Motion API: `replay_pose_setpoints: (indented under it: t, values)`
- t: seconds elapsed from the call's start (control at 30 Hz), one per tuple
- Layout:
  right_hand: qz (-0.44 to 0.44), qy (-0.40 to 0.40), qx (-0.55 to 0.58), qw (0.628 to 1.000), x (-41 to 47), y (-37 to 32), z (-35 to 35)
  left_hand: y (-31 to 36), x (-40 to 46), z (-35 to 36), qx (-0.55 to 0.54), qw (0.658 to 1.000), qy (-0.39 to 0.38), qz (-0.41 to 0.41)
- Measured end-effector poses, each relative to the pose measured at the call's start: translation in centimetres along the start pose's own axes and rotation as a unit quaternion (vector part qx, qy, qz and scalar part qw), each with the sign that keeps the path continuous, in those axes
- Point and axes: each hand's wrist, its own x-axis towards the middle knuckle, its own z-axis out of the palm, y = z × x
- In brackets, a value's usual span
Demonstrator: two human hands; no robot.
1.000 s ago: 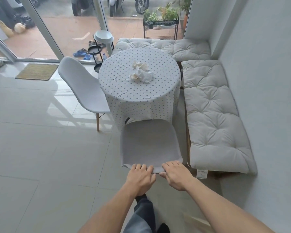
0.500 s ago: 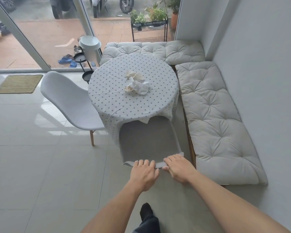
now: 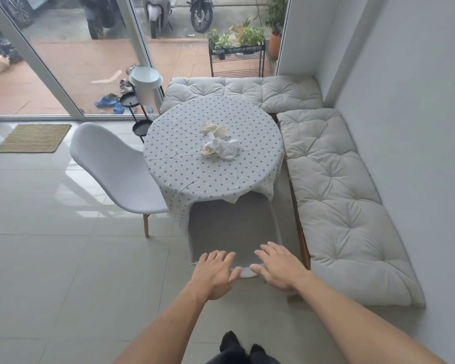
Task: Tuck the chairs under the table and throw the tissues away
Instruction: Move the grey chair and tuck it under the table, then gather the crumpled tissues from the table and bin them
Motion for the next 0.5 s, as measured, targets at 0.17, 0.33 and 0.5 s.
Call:
replay_pose_setpoints:
  t: [0.17, 0.33, 0.5]
  values:
    - [-0.001, 0.012, -0.029, 1.0, 1.2, -0.5, -3.6, -0.8, 0.1, -3.5, -0.004, 0.999, 0.019, -0.042]
    - [-0.003, 0.024, -0.042, 0.999, 2.9, -1.9, -7.0, -2.8, 0.4, -6.7, -0.026, 0.997, 0.027, -0.072]
    - [0.005, 0.039, -0.044, 0.998, 6.5, -4.7, -10.9, -6.6, 1.1, -10.6, -0.039, 0.994, 0.056, -0.081]
